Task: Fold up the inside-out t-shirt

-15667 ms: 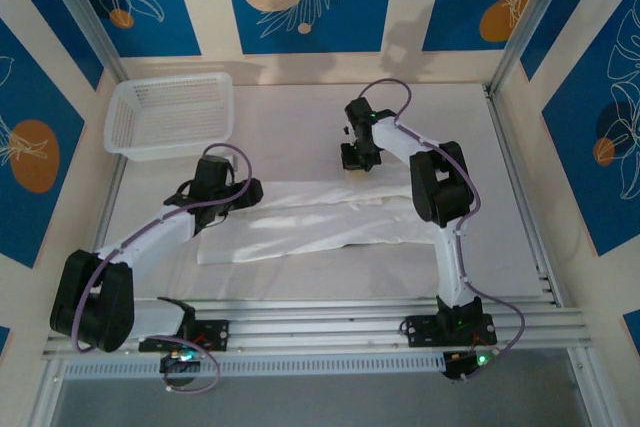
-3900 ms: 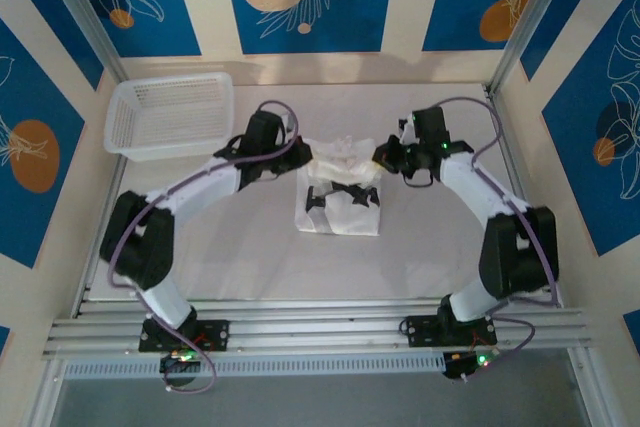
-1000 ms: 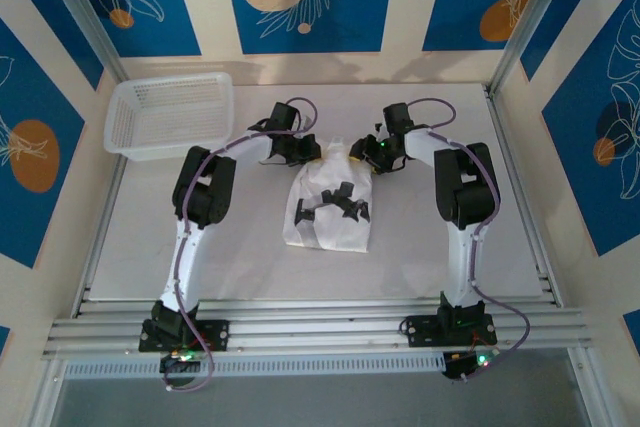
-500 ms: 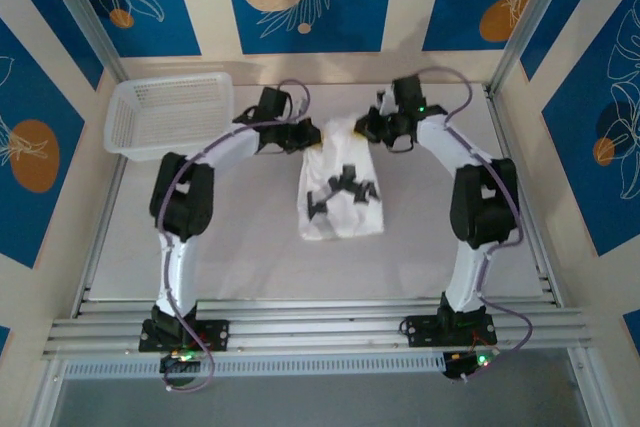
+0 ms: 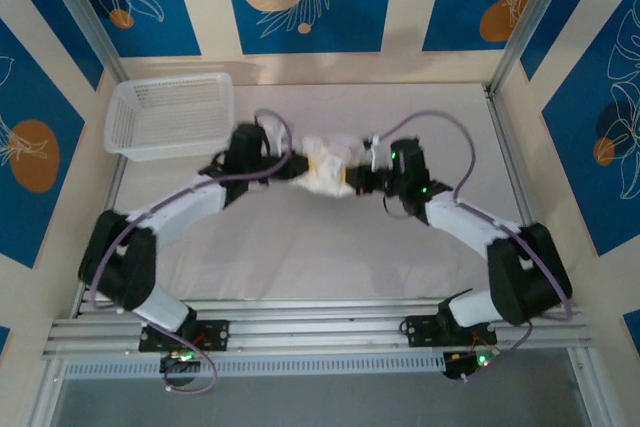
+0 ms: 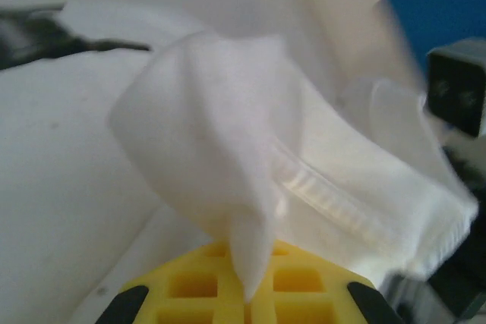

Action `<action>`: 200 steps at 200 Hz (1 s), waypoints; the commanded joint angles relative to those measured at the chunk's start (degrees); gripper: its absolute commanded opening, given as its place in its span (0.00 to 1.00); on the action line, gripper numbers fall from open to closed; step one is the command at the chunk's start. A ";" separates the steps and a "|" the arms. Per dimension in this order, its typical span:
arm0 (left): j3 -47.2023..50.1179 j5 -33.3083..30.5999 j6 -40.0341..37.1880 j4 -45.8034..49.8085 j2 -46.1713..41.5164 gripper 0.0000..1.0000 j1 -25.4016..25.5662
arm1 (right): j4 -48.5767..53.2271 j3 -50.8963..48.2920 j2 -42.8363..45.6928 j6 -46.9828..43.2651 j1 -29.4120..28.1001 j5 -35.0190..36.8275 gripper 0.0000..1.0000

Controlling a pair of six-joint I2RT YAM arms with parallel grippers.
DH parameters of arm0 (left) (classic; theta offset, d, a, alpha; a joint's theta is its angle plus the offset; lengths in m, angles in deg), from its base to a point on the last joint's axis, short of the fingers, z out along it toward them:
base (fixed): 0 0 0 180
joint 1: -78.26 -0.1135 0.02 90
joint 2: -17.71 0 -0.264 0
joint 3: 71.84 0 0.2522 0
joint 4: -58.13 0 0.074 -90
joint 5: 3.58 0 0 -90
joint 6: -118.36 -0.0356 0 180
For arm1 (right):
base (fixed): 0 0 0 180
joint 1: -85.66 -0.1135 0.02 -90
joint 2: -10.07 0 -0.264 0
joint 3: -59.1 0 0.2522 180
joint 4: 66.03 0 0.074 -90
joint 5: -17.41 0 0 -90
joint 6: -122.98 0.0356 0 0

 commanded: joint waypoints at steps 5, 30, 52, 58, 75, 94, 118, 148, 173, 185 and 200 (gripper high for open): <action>10.03 -1.03 3.30 -3.26 -2.10 0.00 2.11 | -6.23 -8.11 1.31 2.61 -0.70 -2.19 0.00; 12.76 -5.13 -0.17 -0.15 -4.47 0.00 4.36 | -6.30 -11.61 2.64 4.12 -1.32 -2.74 0.00; 13.77 -8.79 -1.96 -1.22 -6.06 0.00 5.08 | -3.79 -10.03 4.63 3.93 -1.86 -1.78 0.00; 13.90 -9.30 -2.29 -2.42 -6.61 0.00 5.09 | -2.88 -9.15 5.26 3.71 -1.87 -1.18 0.00; 13.73 -10.84 -4.93 -5.42 -8.84 0.00 5.26 | -1.17 -6.28 7.16 2.61 -1.87 0.21 0.00; 13.62 -14.85 -8.33 -7.28 -11.66 0.00 5.27 | -2.75 -4.43 8.29 1.14 -1.87 3.08 0.00; 12.57 -24.37 -12.63 -7.31 -9.65 0.04 5.27 | -3.73 -1.92 4.16 -0.94 -0.55 7.10 0.00; 9.68 -27.85 -16.20 -12.89 -0.40 0.08 5.00 | -4.86 1.51 -7.52 -3.88 1.19 6.55 0.00; 7.33 -28.75 -14.75 -14.12 5.86 0.11 5.00 | -3.91 4.11 -15.45 -2.99 1.38 4.29 0.00; 8.22 -29.15 -13.59 -15.25 6.95 0.13 5.00 | -1.89 5.16 -17.07 -1.80 1.25 3.14 0.04; 9.07 -29.72 -12.74 -14.93 7.43 0.18 5.00 | 0.38 5.52 -16.88 -0.09 1.03 3.29 0.19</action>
